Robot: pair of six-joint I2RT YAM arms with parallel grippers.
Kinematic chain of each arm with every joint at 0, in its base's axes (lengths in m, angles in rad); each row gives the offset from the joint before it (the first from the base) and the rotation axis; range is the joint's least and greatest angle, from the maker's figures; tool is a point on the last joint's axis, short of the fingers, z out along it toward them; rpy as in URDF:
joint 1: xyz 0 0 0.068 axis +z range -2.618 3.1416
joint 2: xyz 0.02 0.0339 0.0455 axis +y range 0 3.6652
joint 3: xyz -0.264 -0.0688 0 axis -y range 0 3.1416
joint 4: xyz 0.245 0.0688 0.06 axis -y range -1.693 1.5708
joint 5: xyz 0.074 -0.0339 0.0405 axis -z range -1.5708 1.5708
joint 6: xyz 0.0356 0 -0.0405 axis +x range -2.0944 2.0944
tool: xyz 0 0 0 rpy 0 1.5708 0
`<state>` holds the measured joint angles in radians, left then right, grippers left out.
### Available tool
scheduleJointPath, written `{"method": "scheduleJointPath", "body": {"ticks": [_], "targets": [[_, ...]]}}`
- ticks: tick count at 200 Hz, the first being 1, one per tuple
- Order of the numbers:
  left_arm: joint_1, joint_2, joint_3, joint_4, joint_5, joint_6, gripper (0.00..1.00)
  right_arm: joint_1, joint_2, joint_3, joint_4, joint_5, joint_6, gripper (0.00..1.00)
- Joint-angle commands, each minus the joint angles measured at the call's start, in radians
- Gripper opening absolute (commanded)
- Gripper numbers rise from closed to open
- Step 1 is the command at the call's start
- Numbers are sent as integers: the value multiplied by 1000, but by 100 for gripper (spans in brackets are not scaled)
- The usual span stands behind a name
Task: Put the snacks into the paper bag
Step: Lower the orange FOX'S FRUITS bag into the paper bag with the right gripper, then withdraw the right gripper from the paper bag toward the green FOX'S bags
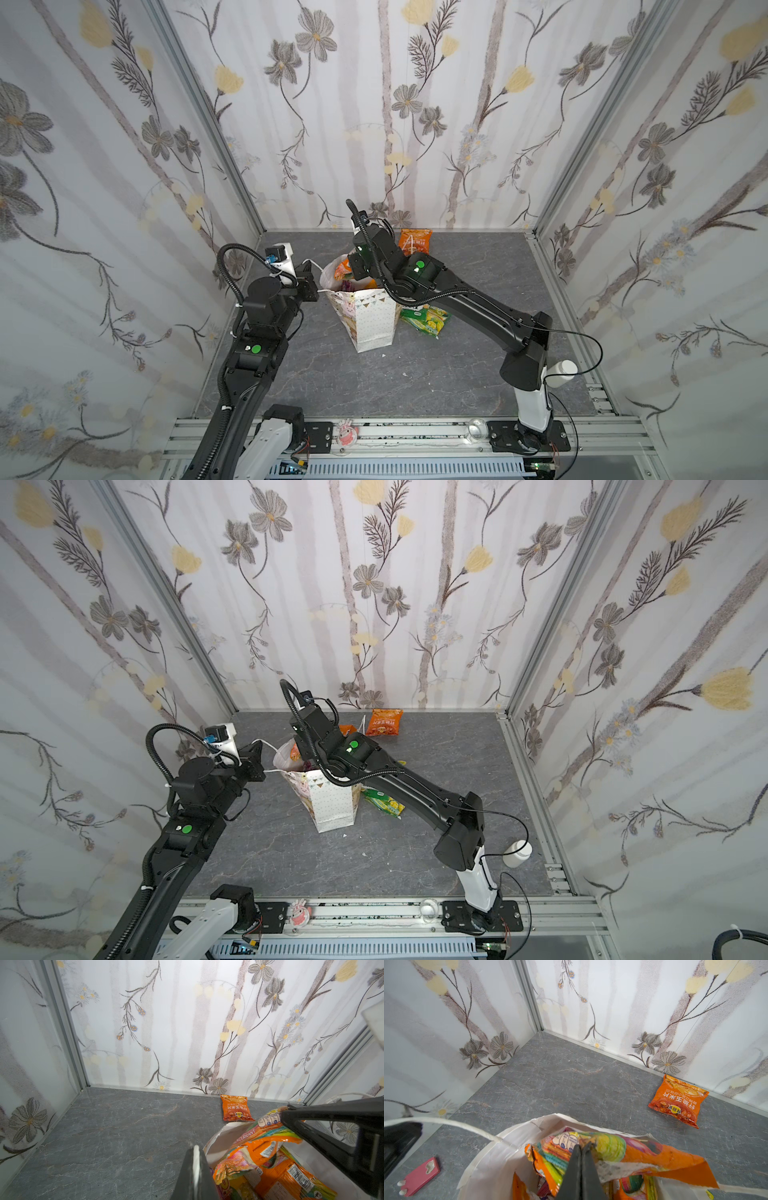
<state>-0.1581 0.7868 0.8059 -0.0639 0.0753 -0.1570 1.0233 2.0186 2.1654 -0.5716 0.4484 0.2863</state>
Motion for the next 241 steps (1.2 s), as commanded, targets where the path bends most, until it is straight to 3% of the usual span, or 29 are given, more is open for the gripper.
{"method": "scheduleJointPath", "body": {"ticks": [1,60,80,90,100,118,210,241], "targets": [[0,-6,-3,42,-3,3,0,3,22,26,3,67,-7,0],[0,-12,-4,44,-13,7,0,6,60,33,4,44,-26,0],[1,-13,-4,44,-14,7,0,6,66,34,7,37,-30,7],[0,-14,-4,44,-19,6,0,6,66,38,10,25,-32,16],[2,-15,-3,44,-19,8,0,6,62,40,17,6,-32,33],[0,-13,-4,42,-21,7,0,6,50,40,34,-34,-36,42],[3,4,43,36,-91,20,0,7,-88,27,92,-348,-59,45],[3,76,134,19,-22,-9,0,9,-215,-120,137,-383,-73,46]]}}
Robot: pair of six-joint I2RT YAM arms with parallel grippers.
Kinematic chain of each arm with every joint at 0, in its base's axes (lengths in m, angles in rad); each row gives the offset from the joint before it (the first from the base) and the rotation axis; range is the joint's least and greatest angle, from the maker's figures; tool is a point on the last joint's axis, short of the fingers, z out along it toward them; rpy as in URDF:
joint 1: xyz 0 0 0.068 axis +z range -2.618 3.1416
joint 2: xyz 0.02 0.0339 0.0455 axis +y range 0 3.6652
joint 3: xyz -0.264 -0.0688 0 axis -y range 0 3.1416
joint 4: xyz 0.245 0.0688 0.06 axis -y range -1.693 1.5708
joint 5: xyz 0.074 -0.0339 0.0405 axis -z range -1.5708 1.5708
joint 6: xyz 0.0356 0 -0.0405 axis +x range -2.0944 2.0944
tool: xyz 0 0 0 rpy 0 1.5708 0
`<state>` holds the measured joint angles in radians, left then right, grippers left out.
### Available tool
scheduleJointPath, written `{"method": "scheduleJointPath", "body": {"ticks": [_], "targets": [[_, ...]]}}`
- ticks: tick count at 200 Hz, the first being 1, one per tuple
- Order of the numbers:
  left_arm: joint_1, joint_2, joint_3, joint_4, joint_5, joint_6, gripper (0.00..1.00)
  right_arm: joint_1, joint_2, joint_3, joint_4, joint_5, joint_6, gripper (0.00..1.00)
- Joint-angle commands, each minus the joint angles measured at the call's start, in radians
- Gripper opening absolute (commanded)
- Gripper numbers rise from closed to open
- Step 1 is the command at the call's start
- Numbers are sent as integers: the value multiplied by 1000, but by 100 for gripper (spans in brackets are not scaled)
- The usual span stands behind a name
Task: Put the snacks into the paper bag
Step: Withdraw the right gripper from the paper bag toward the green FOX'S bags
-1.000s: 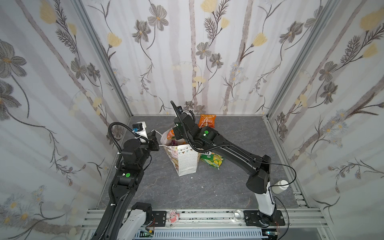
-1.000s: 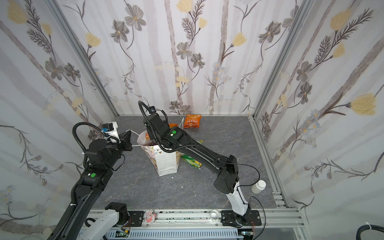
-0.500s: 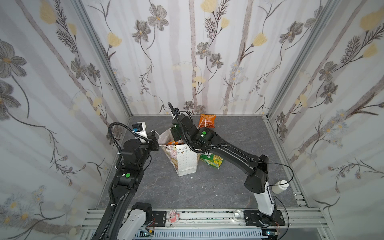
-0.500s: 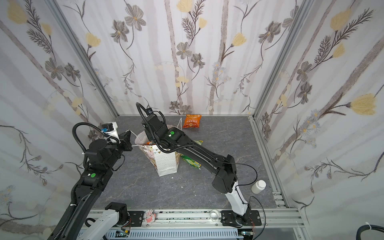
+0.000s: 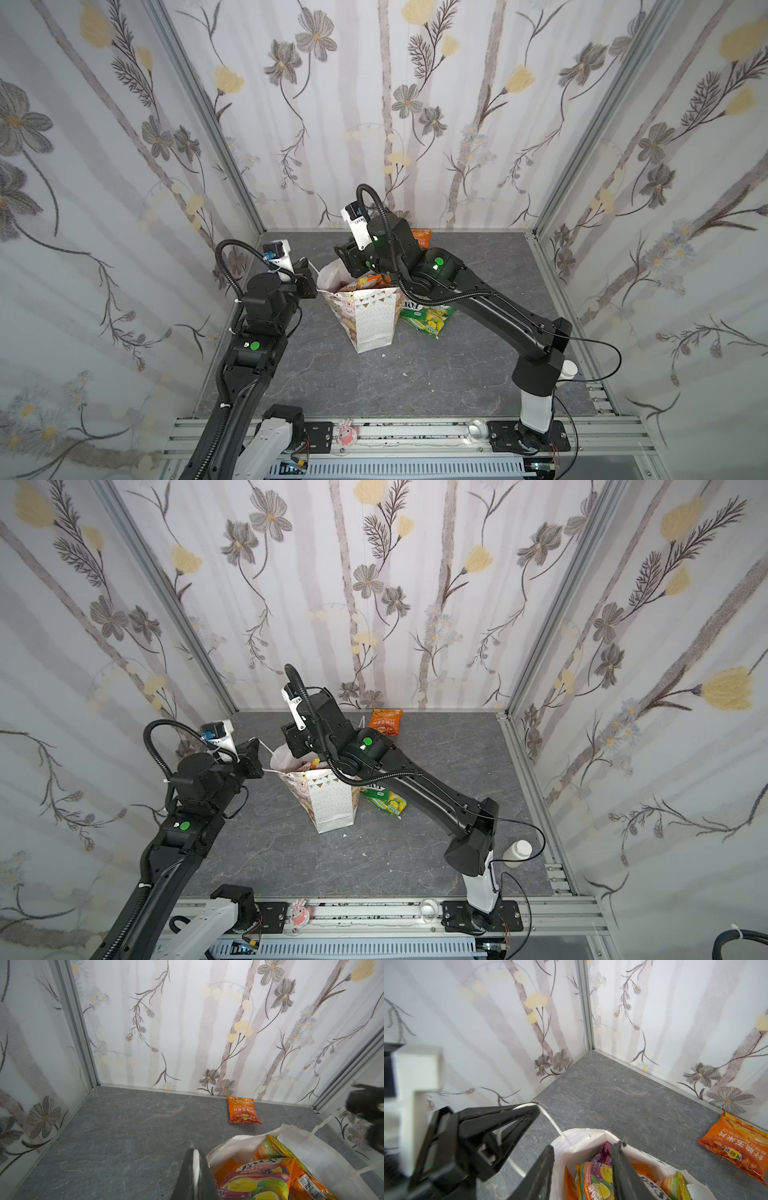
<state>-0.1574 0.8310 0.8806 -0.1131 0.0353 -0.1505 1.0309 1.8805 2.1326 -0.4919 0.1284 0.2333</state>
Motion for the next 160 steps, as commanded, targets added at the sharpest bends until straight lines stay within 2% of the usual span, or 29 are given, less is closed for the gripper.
{"method": "scheduleJointPath", "body": {"ticks": [1,21,51,93,124,149,160], "targets": [[3,33,61,69,19,-18,0,1,-83,-97,62,-63,-20,46],[3,43,86,104,19,-36,0,0,-224,-291,162,-84,-28,48],[4,40,43,150,-15,-41,0,-6,-457,-541,271,-16,-17,51],[4,20,-35,121,-27,-28,0,-42,-626,-781,281,56,31,54],[4,-4,-49,101,-62,-3,0,-143,-753,-970,335,-66,155,57],[4,-7,-43,94,-71,3,0,-277,-830,-1102,305,-178,262,62],[4,-7,-41,88,-64,4,6,-309,-858,-1158,290,-183,294,63]]}}
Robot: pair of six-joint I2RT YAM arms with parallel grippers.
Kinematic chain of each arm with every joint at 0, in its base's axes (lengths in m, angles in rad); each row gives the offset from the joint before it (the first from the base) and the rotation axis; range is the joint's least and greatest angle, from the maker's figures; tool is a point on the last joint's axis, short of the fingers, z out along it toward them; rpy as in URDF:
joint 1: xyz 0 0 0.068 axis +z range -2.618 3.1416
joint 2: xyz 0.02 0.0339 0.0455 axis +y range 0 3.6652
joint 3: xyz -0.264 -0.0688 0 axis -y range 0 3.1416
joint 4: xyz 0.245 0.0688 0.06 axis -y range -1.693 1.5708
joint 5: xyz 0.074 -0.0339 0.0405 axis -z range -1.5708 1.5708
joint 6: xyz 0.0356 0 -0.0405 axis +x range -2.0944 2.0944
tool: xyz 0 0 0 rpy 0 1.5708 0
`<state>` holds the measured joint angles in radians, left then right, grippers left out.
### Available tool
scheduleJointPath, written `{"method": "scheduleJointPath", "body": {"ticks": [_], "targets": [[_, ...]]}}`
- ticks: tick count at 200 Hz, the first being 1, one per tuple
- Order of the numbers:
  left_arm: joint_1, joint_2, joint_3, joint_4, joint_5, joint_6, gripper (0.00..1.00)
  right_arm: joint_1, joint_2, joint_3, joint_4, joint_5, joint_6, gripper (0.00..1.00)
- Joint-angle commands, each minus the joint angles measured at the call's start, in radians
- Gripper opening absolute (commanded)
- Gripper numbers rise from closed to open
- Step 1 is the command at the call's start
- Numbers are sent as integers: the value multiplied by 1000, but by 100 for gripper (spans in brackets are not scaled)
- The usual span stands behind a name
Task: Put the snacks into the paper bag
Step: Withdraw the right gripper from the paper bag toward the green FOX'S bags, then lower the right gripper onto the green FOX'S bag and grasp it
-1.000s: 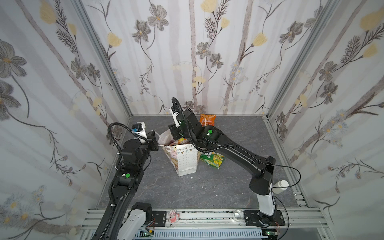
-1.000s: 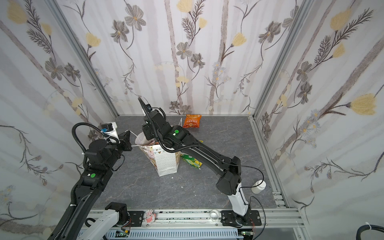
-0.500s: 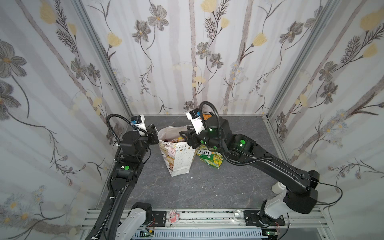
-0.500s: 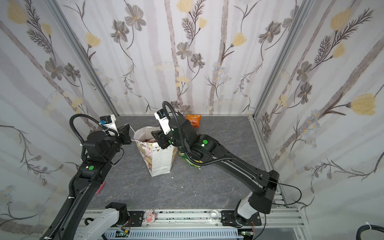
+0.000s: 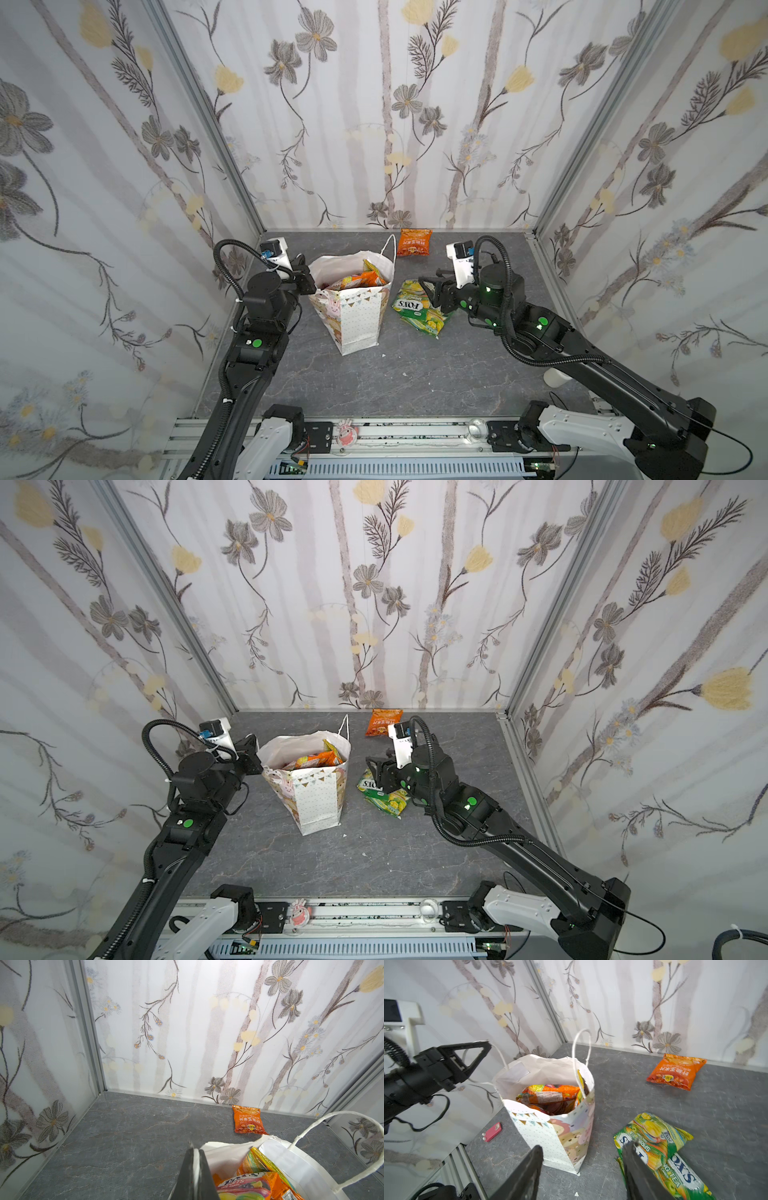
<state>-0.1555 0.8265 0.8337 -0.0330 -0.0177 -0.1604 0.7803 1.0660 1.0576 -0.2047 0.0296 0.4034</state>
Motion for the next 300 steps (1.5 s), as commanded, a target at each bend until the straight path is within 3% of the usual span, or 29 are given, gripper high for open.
{"method": "scheduleJointPath", "body": {"ticks": [1,15,40,54,81,98,114,140,176,221,300], "targets": [[2,-1,7,7,-10,14,7,-61,-46,-89,2,-85,126,63],[2,1,15,-2,-4,11,19,-94,-77,-159,-4,-101,155,63],[2,18,77,-87,-11,-62,19,-140,-101,-230,-16,-119,177,65],[1,23,106,-142,-14,-85,25,-164,-104,-234,-38,-132,177,65],[2,31,159,-248,-27,-84,29,-205,-76,-226,-97,-150,166,67],[2,39,182,-316,-36,-79,38,-219,-44,-242,-110,-180,169,68],[2,46,195,-366,-32,-85,41,-232,-38,-285,-71,-229,184,68],[2,46,201,-406,-18,-97,43,-241,-53,-343,-44,-213,187,68],[2,50,201,-430,20,-95,38,-256,-68,-427,8,-248,212,68],[2,27,151,-289,59,-80,23,-257,-95,-616,239,-331,290,69],[2,13,41,-107,59,-58,10,-258,10,-712,425,-371,364,69]]}}
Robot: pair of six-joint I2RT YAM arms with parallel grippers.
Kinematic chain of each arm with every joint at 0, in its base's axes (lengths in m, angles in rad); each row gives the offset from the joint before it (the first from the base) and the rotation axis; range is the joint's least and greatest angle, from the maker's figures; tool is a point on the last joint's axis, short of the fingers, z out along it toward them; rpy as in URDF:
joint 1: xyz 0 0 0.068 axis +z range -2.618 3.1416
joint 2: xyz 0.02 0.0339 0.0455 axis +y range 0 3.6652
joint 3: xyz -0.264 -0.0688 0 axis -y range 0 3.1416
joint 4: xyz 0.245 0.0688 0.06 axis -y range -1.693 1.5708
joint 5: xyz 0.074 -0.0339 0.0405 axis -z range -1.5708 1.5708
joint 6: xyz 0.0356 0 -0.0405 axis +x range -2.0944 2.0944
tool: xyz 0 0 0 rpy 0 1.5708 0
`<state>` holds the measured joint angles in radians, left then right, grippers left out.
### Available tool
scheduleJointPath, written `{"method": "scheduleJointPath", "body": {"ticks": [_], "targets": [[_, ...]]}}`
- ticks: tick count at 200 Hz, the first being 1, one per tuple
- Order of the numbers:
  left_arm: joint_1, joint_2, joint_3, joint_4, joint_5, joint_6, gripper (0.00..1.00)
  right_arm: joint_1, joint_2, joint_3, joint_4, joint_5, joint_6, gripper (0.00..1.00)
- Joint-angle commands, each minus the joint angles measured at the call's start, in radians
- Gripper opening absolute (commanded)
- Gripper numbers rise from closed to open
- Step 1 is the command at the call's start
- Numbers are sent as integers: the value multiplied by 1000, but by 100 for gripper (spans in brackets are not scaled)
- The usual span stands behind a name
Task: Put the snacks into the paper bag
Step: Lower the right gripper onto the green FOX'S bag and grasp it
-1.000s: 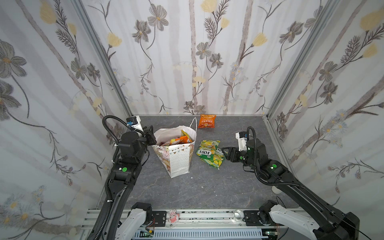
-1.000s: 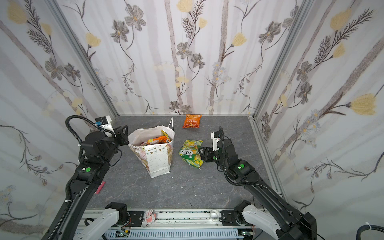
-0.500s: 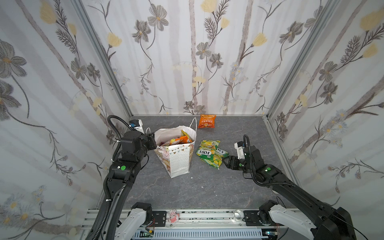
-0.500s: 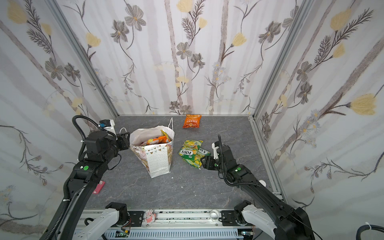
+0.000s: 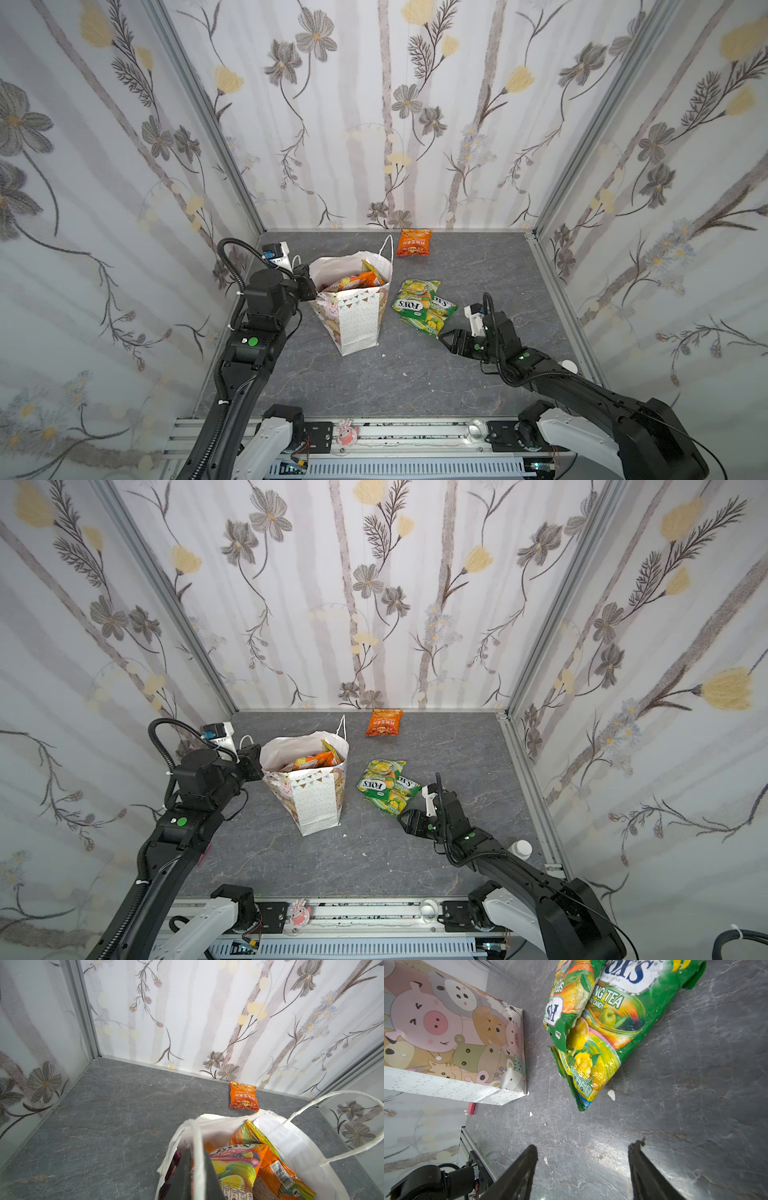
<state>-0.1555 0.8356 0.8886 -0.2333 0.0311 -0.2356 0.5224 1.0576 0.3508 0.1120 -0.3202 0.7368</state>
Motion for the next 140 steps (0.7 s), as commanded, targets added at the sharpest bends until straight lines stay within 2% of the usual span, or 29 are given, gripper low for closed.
{"method": "scheduleJointPath", "body": {"ticks": [1,140], "targets": [[2,3,-14,94,9,17,10,0,19,-6,110,-21,31,69],[2,-30,-73,109,13,9,8,0,214,-52,388,-11,108,65]]}}
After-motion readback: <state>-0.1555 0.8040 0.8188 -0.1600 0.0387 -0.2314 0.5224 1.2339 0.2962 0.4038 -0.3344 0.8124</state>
